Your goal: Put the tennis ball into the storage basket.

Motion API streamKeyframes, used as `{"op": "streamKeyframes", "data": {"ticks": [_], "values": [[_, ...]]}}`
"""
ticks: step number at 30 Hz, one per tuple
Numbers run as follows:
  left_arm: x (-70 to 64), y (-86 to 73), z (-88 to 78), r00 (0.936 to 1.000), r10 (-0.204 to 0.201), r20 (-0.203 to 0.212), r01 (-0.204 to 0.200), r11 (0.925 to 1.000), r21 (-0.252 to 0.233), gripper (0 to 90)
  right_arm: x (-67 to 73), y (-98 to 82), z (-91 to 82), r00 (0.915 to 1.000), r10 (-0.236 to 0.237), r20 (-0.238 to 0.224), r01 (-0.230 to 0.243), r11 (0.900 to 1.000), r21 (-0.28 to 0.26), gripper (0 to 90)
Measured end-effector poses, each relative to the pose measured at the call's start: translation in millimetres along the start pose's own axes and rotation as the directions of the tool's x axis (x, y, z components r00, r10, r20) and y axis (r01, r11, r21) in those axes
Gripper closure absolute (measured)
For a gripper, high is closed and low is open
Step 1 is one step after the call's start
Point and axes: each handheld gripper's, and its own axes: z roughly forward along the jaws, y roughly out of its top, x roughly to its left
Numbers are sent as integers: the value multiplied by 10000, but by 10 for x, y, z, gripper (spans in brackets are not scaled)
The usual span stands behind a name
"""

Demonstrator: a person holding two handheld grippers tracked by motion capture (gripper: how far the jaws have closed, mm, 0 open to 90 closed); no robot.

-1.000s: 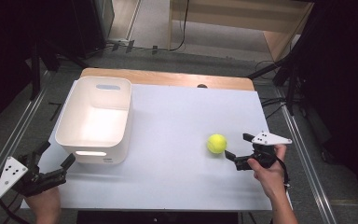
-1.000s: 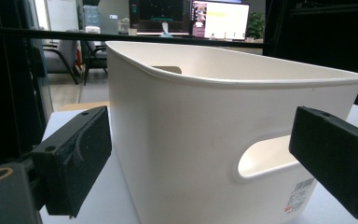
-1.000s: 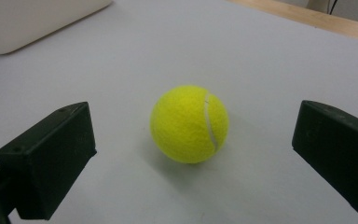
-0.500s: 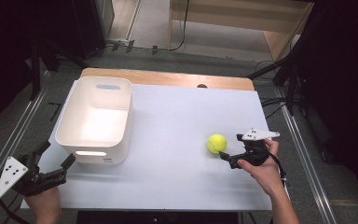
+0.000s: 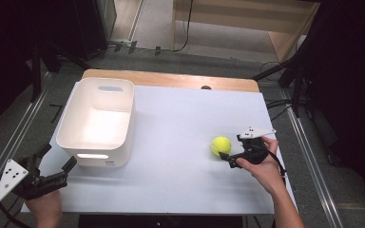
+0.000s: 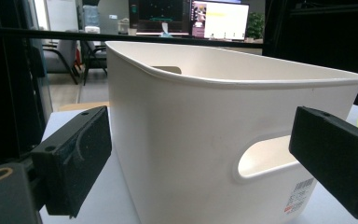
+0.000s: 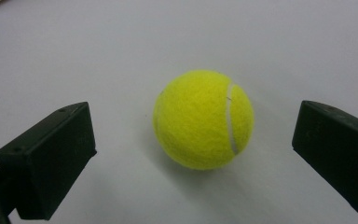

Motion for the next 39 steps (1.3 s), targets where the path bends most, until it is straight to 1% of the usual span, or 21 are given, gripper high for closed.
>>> {"op": "streamKeyframes", "data": {"ticks": [5, 6, 8, 9, 10, 11, 16, 17, 18, 19, 20, 21, 25, 26, 27, 28, 29, 33, 35, 38, 39], "values": [[0, 0, 1, 10000, -5, 0, 5, 10000, -9, 58, -1, 19, 54, 10000, -48, -51, 50, 9994, 351, 0], [1, 0, 1, 10000, 11, 14, -11, 10000, -1, 58, -7, 24, 64, 9999, -145, -25, 146, 9992, 375, 0], [1, 0, 1, 10000, 2, 12, -2, 10000, -8, 58, -3, 37, 79, 9999, -103, -14, 103, 9985, 531, 16], [2, 0, 2, 10000, 9, 15, -8, 10000, -14, 58, -7, 43, 86, 9999, -95, 110, 88, 9983, 579, 26], [2, 0, 2, 10000, 8, 13, -8, 10000, -12, 58, -9, 49, 94, 9999, 9, 158, -20, 9978, 658, 27], [3, 0, 1, 10000, 9, 17, -9, 10000, -10, 58, -18, 54, 105, 9998, 0, 183, -13, 9973, 729, 28], [4, 0, 1, 10000, 5, 3, -5, 10000, -5, 58, -43, 83, 159, 9993, 102, 348, -142, 9930, 1176, 38], [3, 0, 1, 10000, 8, 17, -8, 10000, -9, 58, -37, 91, 162, 9992, 194, 352, -238, 9913, 1295, 41], [3, 0, 2, 10000, 13, 18, -13, 10000, -7, 58, -38, 98, 168, 9992, 195, 341, -238, 9908, 1333, 44], [3, 0, 1, 10000, 8, 17, -8, 10000, 4, 58, -44, 106, 178, 9992, 88, 395, -139, 9912, 1316, 47], [2, 0, 2, 10000, 9, 19, -9, 10000, 3, 58, -35, 114, 181, 9991, 182, 382, -234, 9898, 1406, 48], [2, 0, 2, 10000, 2, 24, -2, 10000, 0, 58, -38, 122, 189, 9992, 80, 387, -134, 9900, 1406, 49], [3, 0, 1, 10000, 13, 29, -13, 10000, -3, 58, -14, 147, 234, 9987, 0, 512, -91, 9841, 1776, 70], [3, 0, 1, 10000, 14, 31, -14, 10000, -6, 58, -8, 152, 246, 9985, 70, 545, -171, 9824, 1859, 87], [2, 0, 1, 10000, -1, 27, 1, 10000, -8, 58, -4, 156, 255, 9976, 78, 681, -207, 9814, 1906, 110], [3, 0, 1, 10000, 12, 33, -12, 10000, -9, 58, -10, 159, 269, 9975, -20, 705, -113, 9822, 1874, 111], [3, 1, 0, 10000, 15, 18, -15, 10000, 18, 58, -8, 163, 277, 9972, 39, 740, -180, 9815, 1908, 111], [3, 1, -1, 10000, 15, 24, -15, 10000, 16, 58, -7, 178, 308, 9971, 33, 759, -190, 9782, 2067, 118], [3, 1, 0, 10000, 13, 26, -13, 10000, 15, 58, -6, 182, 335, 9972, 10, 745, -175, 9751, 2212, 125], [2, 1, 0, 10000, 3, 25, -3, 10000, 16, 58, 2, 185, 349, 9970, 38, 776, -217, 9728, 2307, 130], [3, 1, 0, 10000, 16, 24, -16, 10000, 17, 58, 1, 187, 359, 9973, -3, 737, -166, 9734, 2283, 135]]}}
